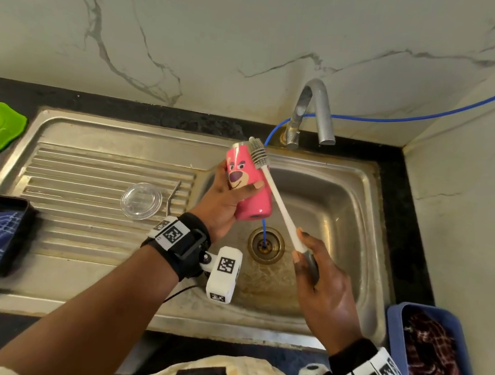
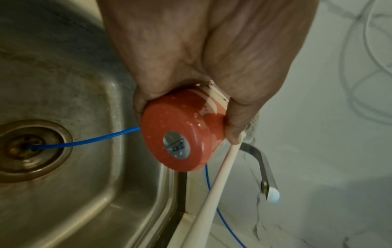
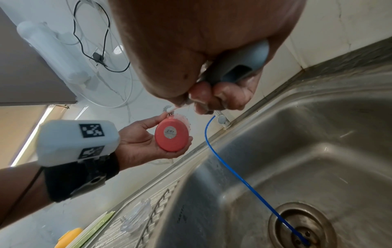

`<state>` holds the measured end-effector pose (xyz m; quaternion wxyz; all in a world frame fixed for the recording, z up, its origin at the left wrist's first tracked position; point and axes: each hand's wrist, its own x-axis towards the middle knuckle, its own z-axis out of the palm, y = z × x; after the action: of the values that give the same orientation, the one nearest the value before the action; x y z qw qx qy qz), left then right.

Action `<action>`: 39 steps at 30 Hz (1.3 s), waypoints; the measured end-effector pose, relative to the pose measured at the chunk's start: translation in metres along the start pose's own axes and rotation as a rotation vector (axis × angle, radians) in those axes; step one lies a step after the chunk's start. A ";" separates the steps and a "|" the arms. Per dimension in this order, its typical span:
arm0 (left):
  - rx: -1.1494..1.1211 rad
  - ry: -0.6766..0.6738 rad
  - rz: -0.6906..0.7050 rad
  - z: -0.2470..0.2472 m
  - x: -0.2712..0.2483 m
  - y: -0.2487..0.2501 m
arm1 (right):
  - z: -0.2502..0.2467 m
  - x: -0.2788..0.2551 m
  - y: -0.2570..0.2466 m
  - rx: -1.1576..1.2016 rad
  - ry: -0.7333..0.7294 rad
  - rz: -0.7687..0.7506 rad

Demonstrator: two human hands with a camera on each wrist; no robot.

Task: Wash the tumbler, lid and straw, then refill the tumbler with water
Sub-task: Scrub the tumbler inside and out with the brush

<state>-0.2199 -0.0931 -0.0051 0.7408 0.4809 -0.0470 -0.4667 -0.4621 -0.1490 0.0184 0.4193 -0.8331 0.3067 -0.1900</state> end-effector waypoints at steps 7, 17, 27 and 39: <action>-0.053 0.057 0.013 -0.003 0.003 0.005 | -0.003 -0.001 -0.002 -0.007 -0.061 0.030; -0.024 -0.008 -0.016 0.008 -0.001 0.000 | -0.004 0.011 -0.001 -0.012 0.016 0.033; -0.030 -0.053 -0.004 0.012 -0.003 0.000 | -0.011 0.005 -0.005 -0.001 0.031 0.042; -0.054 -0.058 0.035 0.023 -0.003 0.002 | -0.018 0.006 -0.007 0.034 0.077 0.119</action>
<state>-0.2324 -0.1066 0.0100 0.7598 0.4463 -0.0642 -0.4684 -0.4660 -0.1602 0.0348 0.4318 -0.7982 0.3685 -0.2017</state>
